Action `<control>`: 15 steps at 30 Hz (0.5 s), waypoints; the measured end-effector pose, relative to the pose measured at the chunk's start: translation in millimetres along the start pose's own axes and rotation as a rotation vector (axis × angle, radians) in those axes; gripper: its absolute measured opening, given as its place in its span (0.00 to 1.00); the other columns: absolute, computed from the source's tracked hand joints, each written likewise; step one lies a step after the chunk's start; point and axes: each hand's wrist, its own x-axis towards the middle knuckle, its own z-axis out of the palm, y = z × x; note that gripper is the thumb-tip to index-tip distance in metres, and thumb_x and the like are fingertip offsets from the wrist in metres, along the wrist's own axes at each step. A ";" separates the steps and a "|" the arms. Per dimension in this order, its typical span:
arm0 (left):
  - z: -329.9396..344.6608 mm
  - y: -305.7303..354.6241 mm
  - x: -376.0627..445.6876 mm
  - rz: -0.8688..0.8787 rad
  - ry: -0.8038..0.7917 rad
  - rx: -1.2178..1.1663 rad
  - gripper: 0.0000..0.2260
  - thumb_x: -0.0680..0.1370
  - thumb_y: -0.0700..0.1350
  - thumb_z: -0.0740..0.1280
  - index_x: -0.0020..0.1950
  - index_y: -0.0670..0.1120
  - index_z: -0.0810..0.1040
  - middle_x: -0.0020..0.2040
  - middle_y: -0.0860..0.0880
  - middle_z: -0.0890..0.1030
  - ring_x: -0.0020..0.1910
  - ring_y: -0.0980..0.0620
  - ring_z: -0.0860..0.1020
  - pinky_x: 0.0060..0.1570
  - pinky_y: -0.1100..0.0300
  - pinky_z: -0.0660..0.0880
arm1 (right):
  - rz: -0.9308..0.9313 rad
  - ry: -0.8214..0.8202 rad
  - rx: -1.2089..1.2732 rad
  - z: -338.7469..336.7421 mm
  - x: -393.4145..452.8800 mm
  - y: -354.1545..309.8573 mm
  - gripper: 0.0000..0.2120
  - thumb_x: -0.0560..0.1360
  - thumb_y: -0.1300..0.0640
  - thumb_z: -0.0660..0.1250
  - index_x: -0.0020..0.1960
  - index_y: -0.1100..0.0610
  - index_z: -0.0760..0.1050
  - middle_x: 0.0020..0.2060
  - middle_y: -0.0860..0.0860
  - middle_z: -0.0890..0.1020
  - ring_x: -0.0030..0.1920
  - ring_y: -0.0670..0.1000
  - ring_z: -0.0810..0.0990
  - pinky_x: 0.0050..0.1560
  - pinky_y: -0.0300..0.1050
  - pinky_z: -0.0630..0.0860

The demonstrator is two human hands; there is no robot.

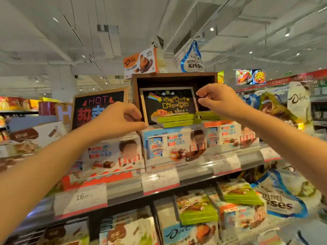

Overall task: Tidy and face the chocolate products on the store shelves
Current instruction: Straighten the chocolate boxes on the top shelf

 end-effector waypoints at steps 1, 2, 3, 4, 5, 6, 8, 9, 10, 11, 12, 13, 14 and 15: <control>6.8 8.3 7.9 -0.035 -0.003 -0.018 0.17 0.67 0.57 0.73 0.50 0.49 0.79 0.46 0.56 0.79 0.47 0.59 0.76 0.43 0.65 0.72 | 0.056 -0.038 -0.036 -8.5 4.5 12.7 0.13 0.76 0.58 0.65 0.59 0.58 0.76 0.54 0.55 0.80 0.50 0.51 0.78 0.52 0.45 0.74; 13.4 16.4 15.7 -0.075 -0.008 -0.039 0.22 0.63 0.61 0.72 0.51 0.50 0.78 0.48 0.56 0.78 0.48 0.59 0.76 0.45 0.64 0.72 | 0.100 -0.074 -0.077 -15.0 9.1 25.1 0.14 0.76 0.57 0.64 0.60 0.59 0.76 0.56 0.56 0.80 0.53 0.53 0.78 0.53 0.46 0.74; 19.5 24.2 22.9 -0.114 -0.013 -0.060 0.26 0.60 0.65 0.70 0.53 0.51 0.77 0.49 0.56 0.77 0.49 0.58 0.76 0.47 0.62 0.72 | 0.127 -0.108 -0.131 -20.3 12.8 34.9 0.15 0.77 0.56 0.64 0.61 0.61 0.76 0.57 0.58 0.79 0.55 0.55 0.78 0.55 0.47 0.74; 25.6 31.4 30.1 -0.147 -0.020 -0.076 0.29 0.58 0.66 0.69 0.53 0.52 0.77 0.51 0.55 0.77 0.51 0.56 0.76 0.49 0.60 0.72 | 0.145 -0.142 -0.189 -24.6 16.8 43.2 0.16 0.77 0.56 0.64 0.60 0.64 0.76 0.57 0.60 0.79 0.56 0.58 0.77 0.56 0.49 0.74; 31.9 37.9 37.1 -0.169 -0.028 -0.079 0.30 0.58 0.67 0.69 0.54 0.52 0.76 0.53 0.54 0.77 0.53 0.55 0.75 0.51 0.59 0.71 | 0.164 -0.183 -0.236 -27.5 20.7 50.9 0.17 0.77 0.55 0.64 0.58 0.67 0.77 0.56 0.63 0.79 0.56 0.60 0.77 0.55 0.51 0.75; 38.1 44.5 44.2 -0.185 -0.040 -0.068 0.30 0.59 0.66 0.70 0.55 0.52 0.76 0.55 0.52 0.76 0.55 0.54 0.75 0.52 0.59 0.71 | 0.191 -0.219 -0.272 -29.5 24.6 57.8 0.19 0.77 0.53 0.63 0.56 0.68 0.77 0.54 0.64 0.80 0.54 0.61 0.77 0.52 0.50 0.75; 47.8 57.6 57.4 -0.212 -0.090 -0.033 0.27 0.63 0.63 0.72 0.57 0.51 0.76 0.56 0.52 0.74 0.56 0.54 0.73 0.51 0.60 0.70 | 0.276 -0.298 -0.322 -32.1 34.2 70.8 0.23 0.77 0.47 0.62 0.57 0.68 0.76 0.54 0.62 0.80 0.54 0.61 0.77 0.46 0.45 0.71; 50.9 63.7 63.8 -0.235 -0.132 -0.020 0.26 0.64 0.62 0.72 0.58 0.51 0.76 0.56 0.52 0.73 0.55 0.54 0.71 0.48 0.62 0.69 | 0.308 -0.349 -0.356 -32.6 39.7 76.7 0.26 0.77 0.45 0.62 0.60 0.67 0.74 0.55 0.60 0.78 0.56 0.61 0.76 0.47 0.44 0.69; 52.3 69.1 69.8 -0.263 -0.189 -0.008 0.27 0.64 0.61 0.72 0.59 0.51 0.75 0.56 0.52 0.72 0.55 0.54 0.70 0.46 0.63 0.69 | 0.325 -0.409 -0.383 -32.0 44.0 81.2 0.28 0.76 0.42 0.61 0.64 0.65 0.71 0.54 0.58 0.76 0.57 0.61 0.74 0.48 0.44 0.67; 52.5 73.8 75.0 -0.291 -0.250 0.007 0.29 0.63 0.62 0.72 0.61 0.51 0.74 0.57 0.53 0.70 0.56 0.54 0.69 0.47 0.62 0.70 | 0.340 -0.472 -0.385 -32.8 46.8 84.9 0.28 0.76 0.41 0.61 0.65 0.63 0.71 0.51 0.57 0.75 0.55 0.59 0.75 0.49 0.43 0.67; 51.6 76.5 80.0 -0.325 -0.315 0.029 0.32 0.63 0.62 0.71 0.63 0.51 0.72 0.58 0.53 0.69 0.57 0.53 0.68 0.52 0.60 0.69 | 0.369 -0.521 -0.334 -32.3 50.9 89.0 0.25 0.77 0.41 0.61 0.60 0.62 0.74 0.46 0.56 0.77 0.47 0.55 0.77 0.46 0.40 0.69; 50.8 79.5 83.4 -0.360 -0.381 0.050 0.32 0.63 0.62 0.71 0.64 0.51 0.70 0.58 0.53 0.68 0.58 0.53 0.67 0.57 0.58 0.67 | 0.434 -0.575 -0.247 -32.6 54.3 92.7 0.21 0.77 0.43 0.60 0.50 0.62 0.76 0.36 0.54 0.79 0.37 0.51 0.78 0.40 0.36 0.71; 50.3 81.1 86.3 -0.399 -0.445 0.066 0.31 0.65 0.61 0.70 0.65 0.52 0.69 0.58 0.54 0.67 0.60 0.53 0.66 0.62 0.56 0.64 | 0.491 -0.625 -0.183 -34.6 56.8 95.4 0.19 0.78 0.45 0.61 0.41 0.60 0.75 0.26 0.52 0.78 0.27 0.48 0.77 0.31 0.33 0.73; 50.3 82.4 88.6 -0.432 -0.498 0.073 0.29 0.66 0.59 0.71 0.64 0.52 0.69 0.58 0.55 0.67 0.63 0.52 0.65 0.66 0.54 0.62 | 0.530 -0.683 -0.128 -35.8 58.5 96.6 0.20 0.78 0.45 0.61 0.36 0.59 0.73 0.20 0.51 0.76 0.20 0.47 0.75 0.24 0.33 0.72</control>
